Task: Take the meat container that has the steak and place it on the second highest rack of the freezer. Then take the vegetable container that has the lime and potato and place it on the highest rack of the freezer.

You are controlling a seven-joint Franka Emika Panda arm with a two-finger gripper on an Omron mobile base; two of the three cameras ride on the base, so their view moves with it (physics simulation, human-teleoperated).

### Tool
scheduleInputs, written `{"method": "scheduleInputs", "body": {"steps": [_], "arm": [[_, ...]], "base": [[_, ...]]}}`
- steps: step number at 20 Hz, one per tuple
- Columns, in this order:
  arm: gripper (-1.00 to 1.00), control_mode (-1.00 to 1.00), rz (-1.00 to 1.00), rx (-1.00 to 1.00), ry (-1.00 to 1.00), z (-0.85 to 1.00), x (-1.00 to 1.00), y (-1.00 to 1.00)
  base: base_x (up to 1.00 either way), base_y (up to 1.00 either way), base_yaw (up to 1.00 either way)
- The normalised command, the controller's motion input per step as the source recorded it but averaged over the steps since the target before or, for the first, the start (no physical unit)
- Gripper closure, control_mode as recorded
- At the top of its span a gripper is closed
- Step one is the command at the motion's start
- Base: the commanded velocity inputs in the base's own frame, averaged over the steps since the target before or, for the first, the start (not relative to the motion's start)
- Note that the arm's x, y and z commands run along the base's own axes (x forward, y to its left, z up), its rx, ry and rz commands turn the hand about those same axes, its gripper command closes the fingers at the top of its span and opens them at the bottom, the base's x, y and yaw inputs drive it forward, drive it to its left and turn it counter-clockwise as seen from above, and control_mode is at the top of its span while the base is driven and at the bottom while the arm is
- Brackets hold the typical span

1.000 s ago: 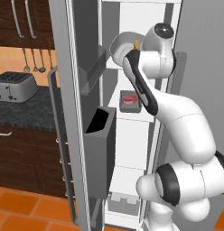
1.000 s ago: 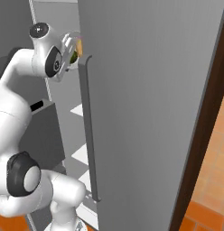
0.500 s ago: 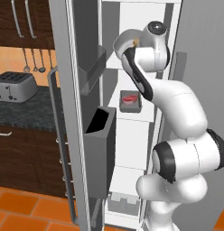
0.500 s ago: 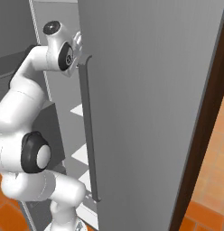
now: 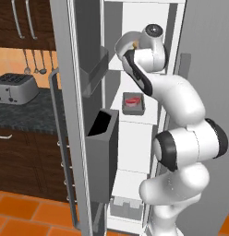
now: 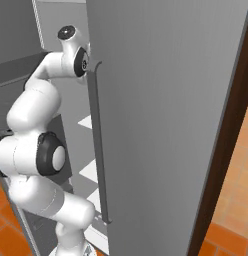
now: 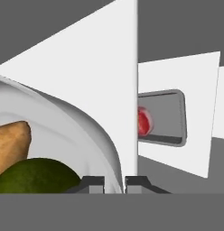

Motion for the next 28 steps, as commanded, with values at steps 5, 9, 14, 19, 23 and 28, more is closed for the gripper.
{"method": "scheduleInputs", "body": {"steps": [5, 9, 14, 19, 23, 28], "arm": [[1.0, -1.0, 0.0, 0.0, 0.0, -0.27, 0.34, -0.11], [1.0, -1.0, 0.0, 0.0, 0.0, -0.11, 0.32, 0.0], [1.0, -1.0, 0.0, 0.0, 0.0, 0.0, 0.42, 0.0], [1.0, -1.0, 0.0, 0.0, 0.0, 0.0, 0.07, 0.0], [-1.0, -1.0, 0.0, 0.0, 0.0, 0.0, 0.02, 0.0], [-1.0, -1.0, 0.0, 0.0, 0.0, 0.0, 0.0, 0.0]], "base": [[0.0, 0.0, 0.0], [0.0, 0.0, 0.0], [0.0, 0.0, 0.0], [0.0, 0.0, 0.0], [0.0, 0.0, 0.0], [0.0, 0.0, 0.0]]}}
